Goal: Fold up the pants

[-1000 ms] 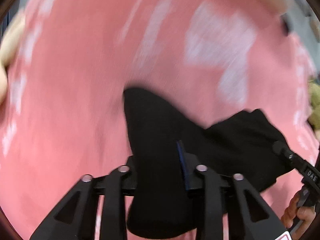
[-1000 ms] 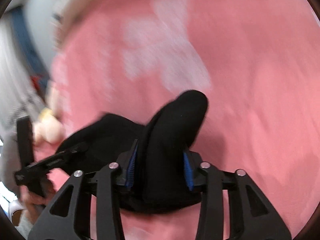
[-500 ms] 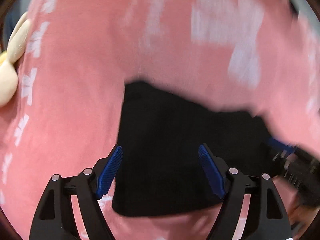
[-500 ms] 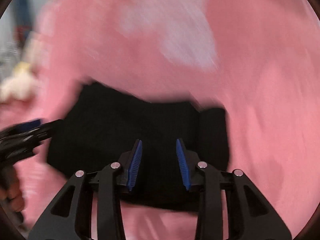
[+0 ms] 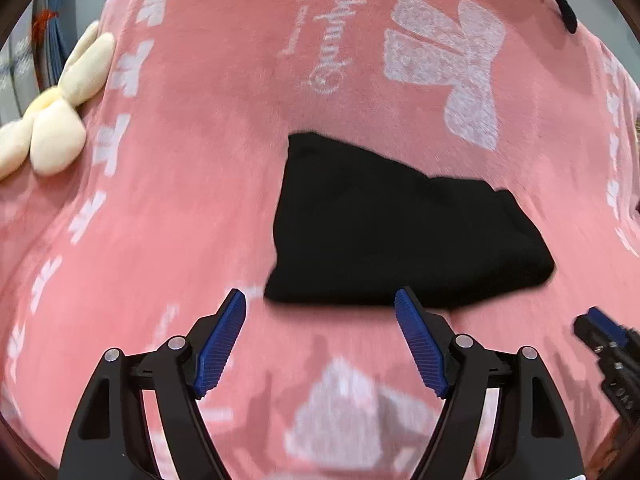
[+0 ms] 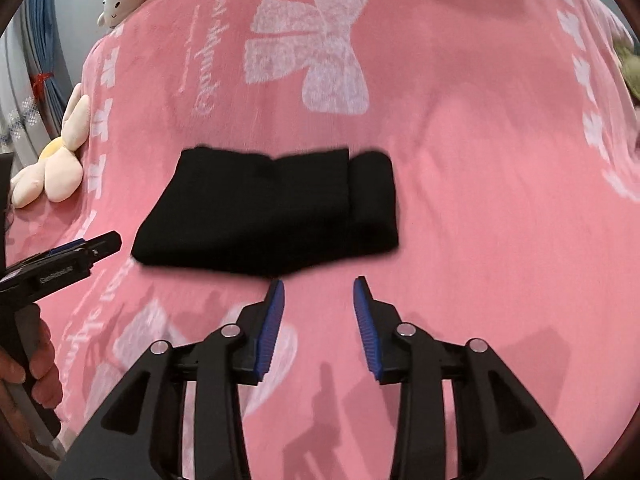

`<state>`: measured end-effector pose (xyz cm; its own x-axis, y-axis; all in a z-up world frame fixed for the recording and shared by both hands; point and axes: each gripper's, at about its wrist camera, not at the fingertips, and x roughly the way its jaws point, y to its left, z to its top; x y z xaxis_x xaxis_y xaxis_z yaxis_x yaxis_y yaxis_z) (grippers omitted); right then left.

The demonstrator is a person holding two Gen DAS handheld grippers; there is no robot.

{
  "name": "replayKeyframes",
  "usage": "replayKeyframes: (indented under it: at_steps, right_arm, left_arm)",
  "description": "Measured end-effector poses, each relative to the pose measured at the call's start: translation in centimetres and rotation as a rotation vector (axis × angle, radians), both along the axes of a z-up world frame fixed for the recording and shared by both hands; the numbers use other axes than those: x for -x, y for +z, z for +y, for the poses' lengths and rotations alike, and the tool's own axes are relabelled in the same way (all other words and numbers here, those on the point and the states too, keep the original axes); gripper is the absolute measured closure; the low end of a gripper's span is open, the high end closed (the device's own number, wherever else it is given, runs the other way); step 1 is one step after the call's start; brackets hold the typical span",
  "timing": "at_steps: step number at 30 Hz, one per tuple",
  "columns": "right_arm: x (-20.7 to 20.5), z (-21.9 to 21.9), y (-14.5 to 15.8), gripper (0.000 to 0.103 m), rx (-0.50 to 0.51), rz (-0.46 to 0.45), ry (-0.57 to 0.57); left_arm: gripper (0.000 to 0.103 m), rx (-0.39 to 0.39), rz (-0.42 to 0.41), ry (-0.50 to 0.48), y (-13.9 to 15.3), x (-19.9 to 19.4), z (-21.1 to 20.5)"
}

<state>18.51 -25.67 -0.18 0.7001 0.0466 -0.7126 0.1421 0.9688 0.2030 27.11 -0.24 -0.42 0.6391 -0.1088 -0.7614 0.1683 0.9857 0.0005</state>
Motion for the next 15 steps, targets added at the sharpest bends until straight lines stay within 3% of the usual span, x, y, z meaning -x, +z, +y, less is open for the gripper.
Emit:
replayKeyframes:
  at_steps: [3,15]
  right_arm:
    - [1.4,0.9,-0.1,0.068,-0.025,0.009,0.0]
    - [6.3,3.3,0.7,0.067,-0.023,0.013,0.004]
  left_arm:
    - [0.028,0.025,0.042,0.008,0.4,1.4,0.8]
    - [0.028,0.019,0.05,0.025,0.4,7.4,2.4]
